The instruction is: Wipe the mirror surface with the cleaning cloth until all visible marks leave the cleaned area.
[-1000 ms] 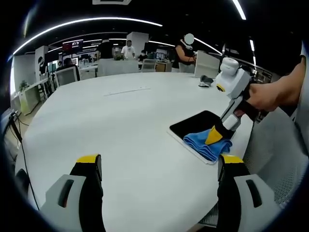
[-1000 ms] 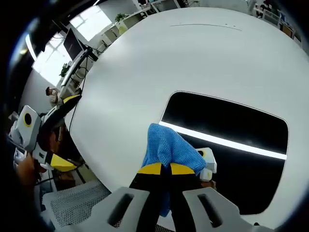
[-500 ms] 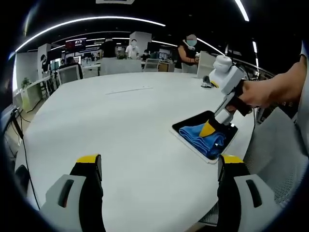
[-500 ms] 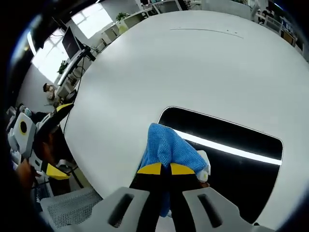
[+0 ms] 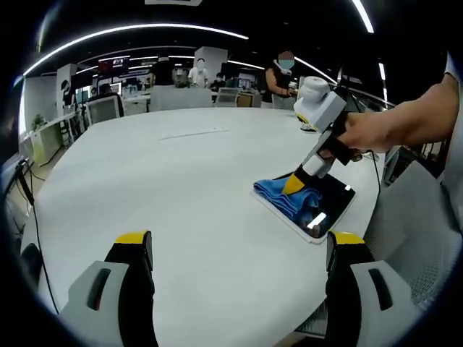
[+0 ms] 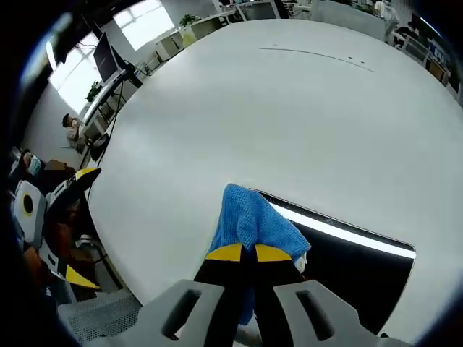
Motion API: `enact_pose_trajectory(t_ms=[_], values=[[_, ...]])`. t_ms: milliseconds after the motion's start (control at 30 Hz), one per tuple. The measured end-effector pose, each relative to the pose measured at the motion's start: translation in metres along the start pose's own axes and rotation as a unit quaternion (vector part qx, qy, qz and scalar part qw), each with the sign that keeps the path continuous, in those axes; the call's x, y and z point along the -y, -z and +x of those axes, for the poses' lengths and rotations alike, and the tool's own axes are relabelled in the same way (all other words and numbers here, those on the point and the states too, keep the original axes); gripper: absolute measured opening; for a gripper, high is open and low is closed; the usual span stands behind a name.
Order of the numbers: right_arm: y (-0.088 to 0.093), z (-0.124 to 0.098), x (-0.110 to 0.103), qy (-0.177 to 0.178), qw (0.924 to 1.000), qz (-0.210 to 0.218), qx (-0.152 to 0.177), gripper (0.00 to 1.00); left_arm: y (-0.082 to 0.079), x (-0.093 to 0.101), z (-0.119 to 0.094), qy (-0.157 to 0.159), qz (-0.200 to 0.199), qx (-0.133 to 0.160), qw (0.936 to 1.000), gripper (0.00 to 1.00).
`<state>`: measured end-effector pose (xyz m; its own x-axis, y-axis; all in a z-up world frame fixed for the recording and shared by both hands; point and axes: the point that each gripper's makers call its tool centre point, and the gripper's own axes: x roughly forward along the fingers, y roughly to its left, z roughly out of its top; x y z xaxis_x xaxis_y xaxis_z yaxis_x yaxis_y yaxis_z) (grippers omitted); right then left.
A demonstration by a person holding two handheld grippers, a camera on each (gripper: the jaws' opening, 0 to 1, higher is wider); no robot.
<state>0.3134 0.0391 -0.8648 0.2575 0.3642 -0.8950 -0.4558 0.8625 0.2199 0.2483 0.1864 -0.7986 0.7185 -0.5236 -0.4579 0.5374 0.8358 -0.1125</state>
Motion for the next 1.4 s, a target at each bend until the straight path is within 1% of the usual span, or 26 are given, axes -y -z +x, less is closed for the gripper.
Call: enact_pose_trajectory(t_ms=[67,167,267,367,500,633,667,700,733,767,867,1033,1300,1400], values=[[-0.003,0.001,0.001,0.002,1.0,-0.001,0.001,0.0,0.001,-0.001,0.0,0.0,-0.001,0.0,1.0,0.99],[-0.008,0.003,0.002,0.008,0.9997,-0.021,0.0,0.0,0.002,-0.001,0.001,0.0,-0.001,-0.002,1.0,0.99],[-0.014,0.005,0.004,0.015,0.999,-0.043,-0.004,0.0,0.003,0.005,0.002,0.015,0.007,-0.01,0.9998,0.99],[-0.022,0.007,0.007,0.017,0.9988,-0.045,-0.004,0.0,0.003,0.012,0.003,0.025,0.018,-0.016,0.9994,0.99],[-0.025,0.009,0.008,0.015,0.999,-0.042,-0.006,0.0,0.003,0.009,0.002,0.015,0.006,-0.01,0.9998,0.99],[-0.026,0.009,0.009,0.015,0.9989,-0.044,-0.005,0.0,0.004,0.008,0.003,0.007,0.007,-0.011,0.9999,0.99],[-0.035,0.008,0.014,0.028,0.998,-0.054,0.016,0.0,0.003,0.007,0.003,0.004,0.01,-0.01,0.9999,0.99],[-0.037,0.006,0.015,0.03,0.9979,-0.054,0.021,0.0,0.001,0.004,0.003,-0.002,0.014,-0.007,0.9999,0.99],[-0.037,0.006,0.015,0.026,0.9983,-0.05,0.017,0.0,-0.004,-0.001,0.003,-0.017,0.023,0.001,0.9996,0.99],[-0.035,0.008,0.015,0.02,0.9989,-0.042,0.01,0.0,-0.008,-0.005,0.002,-0.026,0.021,0.011,0.9994,0.99],[-0.035,0.008,0.016,0.022,0.9987,-0.046,0.008,0.0,-0.009,-0.01,0.0,-0.028,0.0,0.012,0.9996,0.99],[-0.031,0.009,0.015,0.021,0.9986,-0.049,0.002,0.0,-0.009,-0.015,-0.001,-0.034,0.002,0.014,0.9993,0.99],[-0.03,0.009,0.017,0.015,0.9987,-0.048,-0.001,0.0,-0.01,-0.013,-0.001,-0.033,0.001,0.015,0.9994,0.99],[-0.028,0.007,0.021,0.016,0.9987,-0.048,-0.001,0.0,-0.009,-0.013,0.0,-0.031,0.002,0.014,0.9994,0.99]])
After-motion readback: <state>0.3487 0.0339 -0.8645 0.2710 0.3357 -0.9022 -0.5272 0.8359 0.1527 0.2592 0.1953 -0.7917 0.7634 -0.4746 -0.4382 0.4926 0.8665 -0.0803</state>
